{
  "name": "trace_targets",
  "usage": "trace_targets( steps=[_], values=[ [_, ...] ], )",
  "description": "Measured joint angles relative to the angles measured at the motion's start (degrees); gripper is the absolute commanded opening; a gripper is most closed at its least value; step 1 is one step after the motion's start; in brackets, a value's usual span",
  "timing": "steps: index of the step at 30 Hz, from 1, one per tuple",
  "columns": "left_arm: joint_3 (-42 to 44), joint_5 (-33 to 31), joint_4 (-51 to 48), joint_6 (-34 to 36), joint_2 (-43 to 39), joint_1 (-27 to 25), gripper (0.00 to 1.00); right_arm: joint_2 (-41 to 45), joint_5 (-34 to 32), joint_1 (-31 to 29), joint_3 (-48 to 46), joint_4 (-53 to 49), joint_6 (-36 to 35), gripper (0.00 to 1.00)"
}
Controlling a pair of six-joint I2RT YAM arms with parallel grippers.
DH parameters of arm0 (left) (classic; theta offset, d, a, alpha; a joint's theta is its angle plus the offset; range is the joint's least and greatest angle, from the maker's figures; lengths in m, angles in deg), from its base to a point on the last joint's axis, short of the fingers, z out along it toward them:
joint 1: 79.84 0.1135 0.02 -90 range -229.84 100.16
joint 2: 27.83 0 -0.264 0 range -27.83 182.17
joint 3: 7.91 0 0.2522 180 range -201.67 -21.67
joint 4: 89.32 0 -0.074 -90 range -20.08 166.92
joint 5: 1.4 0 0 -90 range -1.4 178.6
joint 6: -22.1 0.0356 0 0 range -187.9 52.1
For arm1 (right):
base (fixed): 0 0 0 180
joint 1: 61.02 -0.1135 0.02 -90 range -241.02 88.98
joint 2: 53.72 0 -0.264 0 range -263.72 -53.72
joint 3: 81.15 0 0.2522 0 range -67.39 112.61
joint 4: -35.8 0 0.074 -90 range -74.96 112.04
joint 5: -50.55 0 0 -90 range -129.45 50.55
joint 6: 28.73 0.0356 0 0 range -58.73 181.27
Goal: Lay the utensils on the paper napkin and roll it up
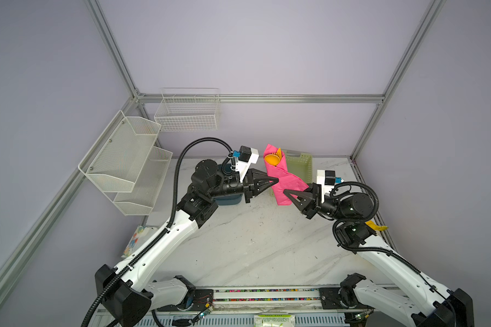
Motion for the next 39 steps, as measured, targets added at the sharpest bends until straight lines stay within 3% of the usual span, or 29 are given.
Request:
trace_targets(
  steps=[4, 6, 12, 26, 39],
  values=[
    [-0.1, 0.4, 0.3, -0.3, -0.1, 0.0, 0.06, 0.2, 0.7, 0.0, 0.0, 0.2, 0.4, 0.06],
    [-0.1, 0.7, 1.0, -1.2, 0.0, 0.0, 0.15, 0.2, 0.8, 0.0, 0.0, 1.0, 1.2, 0.01],
    [-0.1, 1.5, 5.7, -4.8, 0.0, 0.0, 0.30, 0.1, 1.4, 0.0, 0.0, 6.1, 5.4, 0.00],
    [-0.2, 4.9, 23.0, -15.9, 5.4, -0.4, 0.31, -1.1, 1.7, 0.0, 0.0, 14.2, 10.7, 0.00],
    [-2.2, 8.1, 28.4, -18.6, 7.7, -1.9, 0.30, -1.5, 1.7, 0.0, 0.0, 14.4, 11.0, 0.00]
  ],
)
